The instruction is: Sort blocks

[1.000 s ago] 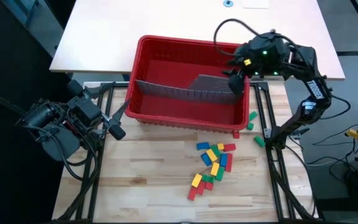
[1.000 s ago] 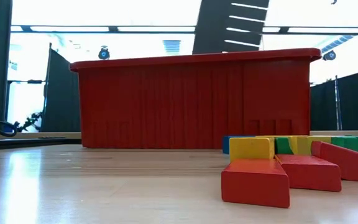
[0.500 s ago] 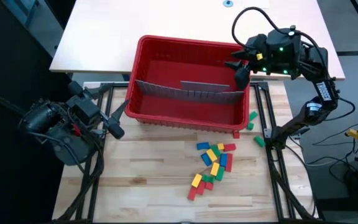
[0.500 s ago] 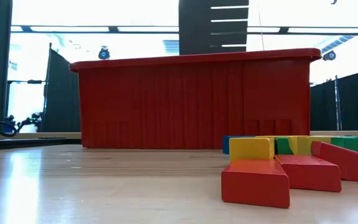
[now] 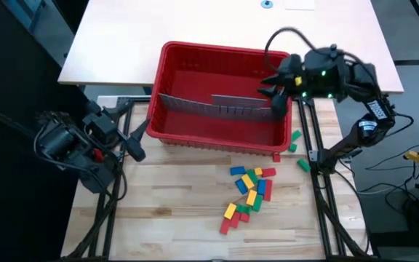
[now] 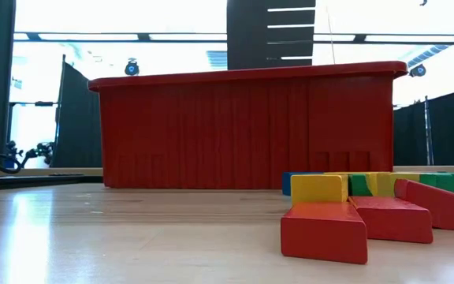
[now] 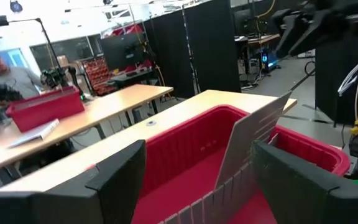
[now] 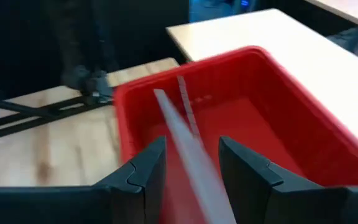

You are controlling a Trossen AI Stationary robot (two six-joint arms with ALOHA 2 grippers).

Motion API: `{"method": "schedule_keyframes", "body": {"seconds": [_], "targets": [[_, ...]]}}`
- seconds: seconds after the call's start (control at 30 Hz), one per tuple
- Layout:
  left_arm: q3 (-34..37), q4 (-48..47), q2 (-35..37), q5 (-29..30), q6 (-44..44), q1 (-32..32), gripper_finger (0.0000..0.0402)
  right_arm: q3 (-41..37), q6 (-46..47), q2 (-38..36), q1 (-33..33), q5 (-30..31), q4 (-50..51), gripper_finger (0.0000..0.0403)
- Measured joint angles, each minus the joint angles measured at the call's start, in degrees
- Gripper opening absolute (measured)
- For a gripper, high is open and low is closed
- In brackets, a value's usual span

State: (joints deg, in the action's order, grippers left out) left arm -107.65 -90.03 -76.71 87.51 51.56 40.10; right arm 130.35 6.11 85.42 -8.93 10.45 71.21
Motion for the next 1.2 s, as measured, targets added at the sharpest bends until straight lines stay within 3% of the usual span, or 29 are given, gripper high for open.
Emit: {"method": "schedule_keyframes", "body": {"seconds": [0.3, 0.6, 0.83, 1.2], "targets": [[9.16, -0.01, 4.70, 0.63, 8.09, 0.00, 0.0276, -13.26, 3.25, -0.67, 8.17, 6.10, -9.12, 0.0104], [11.43, 0.04, 8.04, 0.59, 7.68, 0.00, 0.0276, -29.30, 10.32, -10.08, 11.18, 8.09, -22.75, 0.0103], [15.26, 0.03, 11.64, 0.52, 7.59, -0.26, 0.0276, -37.99, 15.38, -17.06, 13.35, 14.67, -21.75, 0.0103], [23.28, 0.04, 16.83, 0.41, 12.27, -0.76, 0.0275, -48.71, 22.09, -21.94, 13.45, 15.27, -17.17, 0.0100]]}}
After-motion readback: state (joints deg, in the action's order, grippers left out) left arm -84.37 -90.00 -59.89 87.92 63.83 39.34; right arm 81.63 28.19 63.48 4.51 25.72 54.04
